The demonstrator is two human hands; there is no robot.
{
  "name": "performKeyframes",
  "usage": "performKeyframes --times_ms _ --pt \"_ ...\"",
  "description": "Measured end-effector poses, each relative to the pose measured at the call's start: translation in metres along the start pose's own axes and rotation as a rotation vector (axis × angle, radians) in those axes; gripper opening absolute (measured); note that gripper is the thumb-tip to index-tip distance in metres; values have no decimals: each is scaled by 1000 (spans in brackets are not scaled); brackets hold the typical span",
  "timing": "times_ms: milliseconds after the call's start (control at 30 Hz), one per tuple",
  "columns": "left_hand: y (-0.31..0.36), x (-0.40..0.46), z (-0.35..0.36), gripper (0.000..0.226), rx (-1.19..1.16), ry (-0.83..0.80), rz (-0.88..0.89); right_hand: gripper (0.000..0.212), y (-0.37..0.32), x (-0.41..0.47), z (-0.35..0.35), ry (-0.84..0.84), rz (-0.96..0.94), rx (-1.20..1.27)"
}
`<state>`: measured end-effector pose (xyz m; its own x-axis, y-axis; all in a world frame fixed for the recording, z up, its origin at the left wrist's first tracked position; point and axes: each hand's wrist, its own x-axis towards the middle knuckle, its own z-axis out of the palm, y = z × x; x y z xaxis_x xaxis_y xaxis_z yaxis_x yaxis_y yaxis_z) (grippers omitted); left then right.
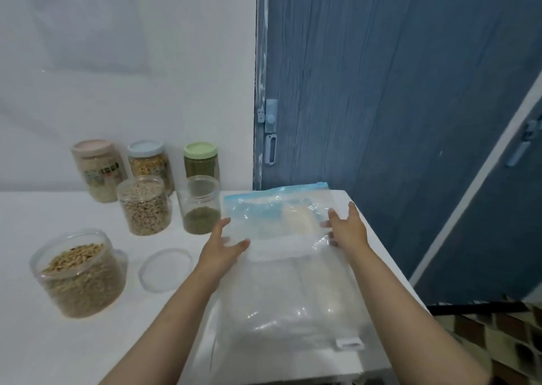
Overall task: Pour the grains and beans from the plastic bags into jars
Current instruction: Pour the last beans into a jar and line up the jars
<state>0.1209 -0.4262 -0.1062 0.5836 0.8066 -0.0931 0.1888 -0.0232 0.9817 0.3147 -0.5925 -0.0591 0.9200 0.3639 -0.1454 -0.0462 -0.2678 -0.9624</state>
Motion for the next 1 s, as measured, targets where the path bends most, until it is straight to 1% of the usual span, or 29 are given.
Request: performKeyframes --times_ms 67,100,167,233,267,400,500,567,633,767,800,833,867,900,933,1000 --pt "-9 7 1 55 60 22 10 60 5 7 -8 -108 128 132" --pt "-11 8 0 49 102 40 29 57 9 9 -12 -124 136 145" --pt "-16 12 -3 43 224 81 48 55 21 14 -22 -78 75 15" --pt "-20 15 -5 44 341 108 68 57 36 19 -30 -19 18 -113" --pt "-22 16 -5 45 386 120 80 56 41 19 -33 -30 9 -161" --pt "-27 18 -3 52 473 137 89 44 49 15 -30 -230 22 -372" --pt "-33 19 0 55 495 114 93 38 43 8 -26 -274 -48 -444" --pt "-36 18 0 55 500 107 100 27 41 9 -25 -319 -38 -472" --pt "-38 17 1 56 526 95 101 25 42 10 -23 -296 -31 -491" --pt "-42 17 5 58 586 73 126 33 42 12 -21 -127 -61 -383" --pt "-42 17 6 58 606 71 136 30 39 11 -21 -99 -78 -379" --pt "-43 17 7 58 629 68 145 21 37 9 -21 -90 -95 -384" --pt "-43 17 7 58 646 67 147 11 36 9 -21 -104 -98 -392" --pt "-43 17 7 57 653 67 145 5 34 8 -20 -130 -92 -402" --pt "-44 17 7 56 649 67 140 10 33 7 -20 -163 -80 -404" --pt "-44 17 7 56 628 74 138 26 33 7 -22 -227 -63 -366"
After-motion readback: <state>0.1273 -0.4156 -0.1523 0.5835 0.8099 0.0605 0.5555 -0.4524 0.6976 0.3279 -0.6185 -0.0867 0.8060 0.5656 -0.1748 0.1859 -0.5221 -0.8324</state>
